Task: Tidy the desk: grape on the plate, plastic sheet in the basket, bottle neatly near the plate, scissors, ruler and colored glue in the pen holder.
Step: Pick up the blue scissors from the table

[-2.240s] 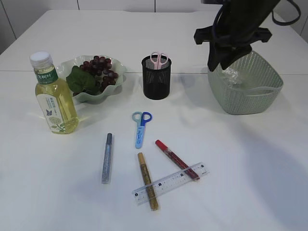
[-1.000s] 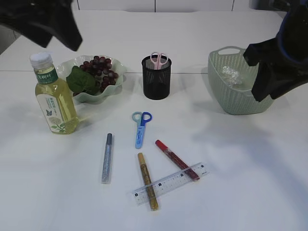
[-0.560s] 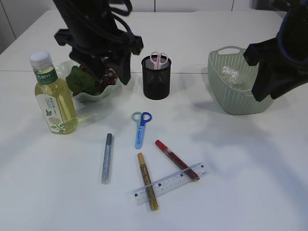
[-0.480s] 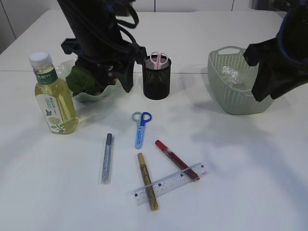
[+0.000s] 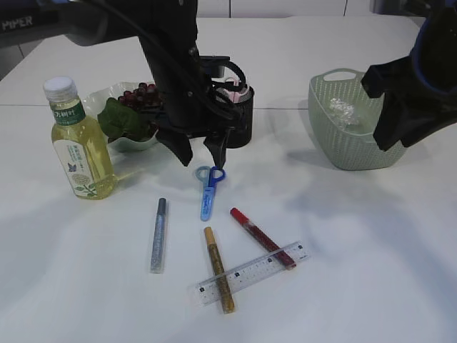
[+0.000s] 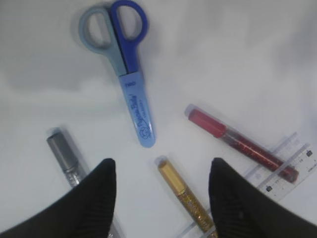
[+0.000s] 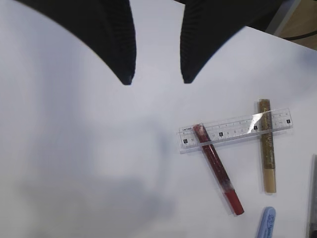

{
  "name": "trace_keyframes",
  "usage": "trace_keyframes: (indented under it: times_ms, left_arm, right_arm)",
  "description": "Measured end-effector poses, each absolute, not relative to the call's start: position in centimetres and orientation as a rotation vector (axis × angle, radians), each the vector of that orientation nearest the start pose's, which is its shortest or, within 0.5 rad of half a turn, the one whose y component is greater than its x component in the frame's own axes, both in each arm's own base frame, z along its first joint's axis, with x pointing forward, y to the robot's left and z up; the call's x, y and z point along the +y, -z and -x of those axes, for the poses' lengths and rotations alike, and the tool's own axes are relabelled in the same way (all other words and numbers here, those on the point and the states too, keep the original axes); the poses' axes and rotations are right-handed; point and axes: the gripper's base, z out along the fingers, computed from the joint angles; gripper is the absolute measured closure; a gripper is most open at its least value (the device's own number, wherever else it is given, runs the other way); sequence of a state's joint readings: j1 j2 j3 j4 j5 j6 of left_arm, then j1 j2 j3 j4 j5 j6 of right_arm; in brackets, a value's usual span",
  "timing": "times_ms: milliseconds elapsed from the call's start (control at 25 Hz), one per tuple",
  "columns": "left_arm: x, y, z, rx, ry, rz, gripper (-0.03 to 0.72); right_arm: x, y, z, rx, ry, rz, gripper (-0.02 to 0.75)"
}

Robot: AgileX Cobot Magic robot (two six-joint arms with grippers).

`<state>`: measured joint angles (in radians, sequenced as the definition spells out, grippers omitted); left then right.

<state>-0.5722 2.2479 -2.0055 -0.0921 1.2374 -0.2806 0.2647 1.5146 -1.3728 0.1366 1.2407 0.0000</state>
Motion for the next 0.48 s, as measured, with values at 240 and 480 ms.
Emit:
trace_keyframes:
  times_ms: [240, 480]
  left_arm:
    - [-27.2, -18.1, -40.1, 3.050, 0.264, -0.364, 0.253]
    - [-27.0, -15.5, -40.5, 3.102, 0.239, -0.334, 0.253]
  right_arm:
    - [9.0, -32.9, -28.5, 2.856, -0.246, 0.342, 0.478]
    - [9.0, -32.9, -28.5, 2.856, -0.246, 0.342, 0.478]
